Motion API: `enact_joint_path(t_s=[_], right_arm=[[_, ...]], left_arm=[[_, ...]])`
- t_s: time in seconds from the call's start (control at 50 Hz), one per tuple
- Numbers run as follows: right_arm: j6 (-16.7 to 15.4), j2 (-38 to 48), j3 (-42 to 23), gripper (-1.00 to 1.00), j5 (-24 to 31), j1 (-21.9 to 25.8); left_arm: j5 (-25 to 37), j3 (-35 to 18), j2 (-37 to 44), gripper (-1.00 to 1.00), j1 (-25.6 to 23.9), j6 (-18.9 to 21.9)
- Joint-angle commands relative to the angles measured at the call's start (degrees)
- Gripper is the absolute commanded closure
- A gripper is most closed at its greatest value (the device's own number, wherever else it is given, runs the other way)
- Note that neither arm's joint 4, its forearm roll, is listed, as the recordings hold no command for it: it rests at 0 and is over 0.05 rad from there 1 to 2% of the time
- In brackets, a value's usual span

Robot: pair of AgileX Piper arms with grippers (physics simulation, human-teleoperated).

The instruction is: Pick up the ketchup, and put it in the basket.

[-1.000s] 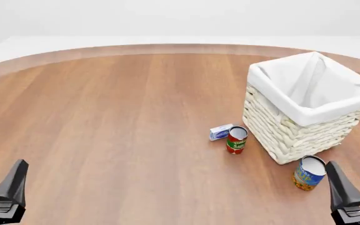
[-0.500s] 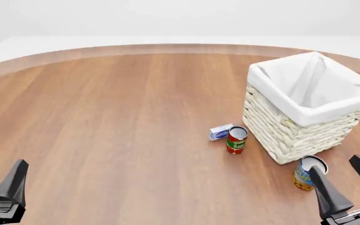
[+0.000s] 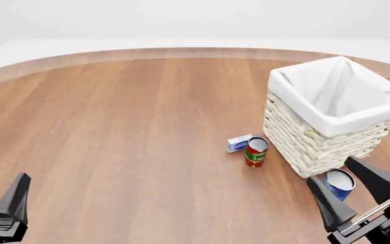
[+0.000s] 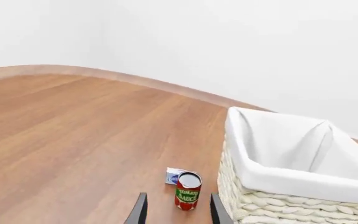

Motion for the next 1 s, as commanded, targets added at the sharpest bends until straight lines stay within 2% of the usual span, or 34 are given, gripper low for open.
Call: enact_joint_path(t_s=[0.02,0.26,0.4,0.72,0.9,1.0], right_arm=[[-0.1,8.39,-1.17,-1.0,-6.22,5.14],[-0.5,15.49,-1.25,-1.0,-11.62,8.98],[-0.58,16.89,-1.52,-1.0,-12.43,10.16],[0.95,28.3,-1.89,-1.0,-22.3,14.83],[1.15,32.18,-2.42,-1.0,-25.2,17.2],[0.25,33.98,-3.07,-1.0,-26.01,19.08]], left_arm=[[0.0,0.0,0.0,-1.0,0.0,0.0],[0.0,0.0,0.0,-1.0,0.0,0.0],[0.0,0.0,0.0,-1.0,0.0,0.0],[0.0,0.0,0.0,-1.0,0.0,0.0],[0.0,0.0,0.0,-1.0,0.0,0.0],[0.0,0.0,0.0,-1.0,0.0,0.0]])
